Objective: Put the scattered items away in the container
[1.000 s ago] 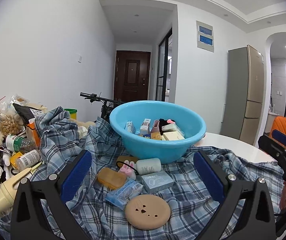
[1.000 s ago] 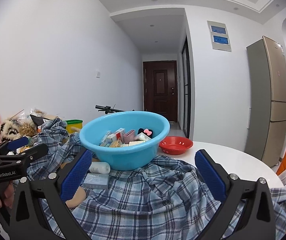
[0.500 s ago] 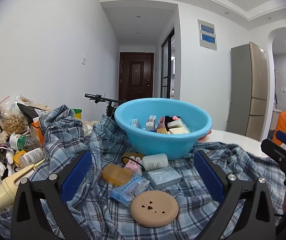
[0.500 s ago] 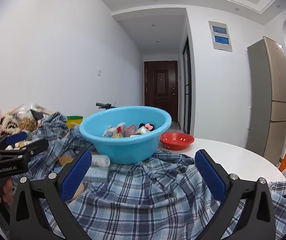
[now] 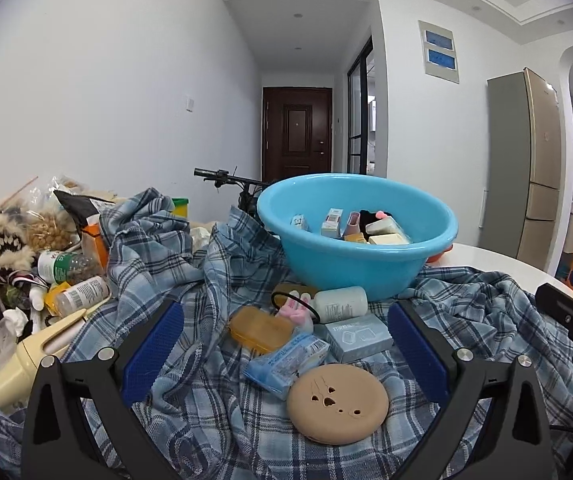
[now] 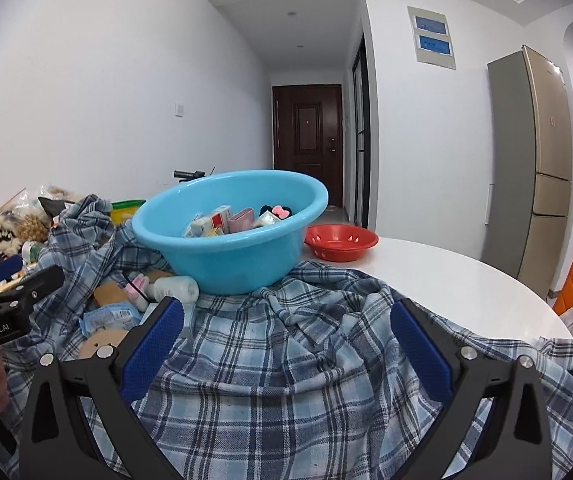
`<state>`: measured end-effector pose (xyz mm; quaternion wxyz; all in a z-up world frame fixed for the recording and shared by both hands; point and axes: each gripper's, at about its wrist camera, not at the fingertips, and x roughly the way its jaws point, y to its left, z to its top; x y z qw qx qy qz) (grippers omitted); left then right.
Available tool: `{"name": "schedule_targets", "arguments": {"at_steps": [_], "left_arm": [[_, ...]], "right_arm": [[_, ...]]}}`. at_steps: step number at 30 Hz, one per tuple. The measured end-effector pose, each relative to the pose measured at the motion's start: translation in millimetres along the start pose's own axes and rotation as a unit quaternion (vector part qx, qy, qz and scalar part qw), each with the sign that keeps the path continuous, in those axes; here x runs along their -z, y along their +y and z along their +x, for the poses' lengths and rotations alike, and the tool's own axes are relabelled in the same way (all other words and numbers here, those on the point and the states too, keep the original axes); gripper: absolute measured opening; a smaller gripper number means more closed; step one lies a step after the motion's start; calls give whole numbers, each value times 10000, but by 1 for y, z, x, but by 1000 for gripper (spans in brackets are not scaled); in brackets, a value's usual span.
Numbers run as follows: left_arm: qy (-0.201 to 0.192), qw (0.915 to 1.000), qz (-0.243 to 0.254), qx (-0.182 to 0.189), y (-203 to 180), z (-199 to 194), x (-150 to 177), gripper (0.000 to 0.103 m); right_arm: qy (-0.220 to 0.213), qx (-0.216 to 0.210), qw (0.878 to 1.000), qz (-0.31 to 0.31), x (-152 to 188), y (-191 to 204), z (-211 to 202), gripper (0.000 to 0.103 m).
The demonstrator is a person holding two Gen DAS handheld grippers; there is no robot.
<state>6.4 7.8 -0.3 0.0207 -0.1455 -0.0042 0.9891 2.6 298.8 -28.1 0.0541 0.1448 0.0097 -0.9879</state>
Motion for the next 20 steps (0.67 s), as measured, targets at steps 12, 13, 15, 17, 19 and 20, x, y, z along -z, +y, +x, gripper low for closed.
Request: {"name": "schedule_targets", "arguments": {"at_steps": [12,13,15,17,19,20], "left_arm": [[98,9999,-34,-97,3,5,1,103],[108,9999,-35,-91,3,5,1,103],[89,9999,-29,-83,3,4,1,103],[59,10000,-16,-76,2,3,1,103],[58,10000,-13,-73,2,3,1,103],[62,10000,-18,-73,2,3,1,103]], "right_arm": [[57,38,10000,-17,0,0,1,103],[52,39,10000,-18,0,0,1,103],[44,43,10000,-20,0,1,1,103],[48,47,10000,-13,0,0,1,103],[44,63,10000,-12,0,1,1,103],[41,68,10000,-14,0,1,1,103]]}}
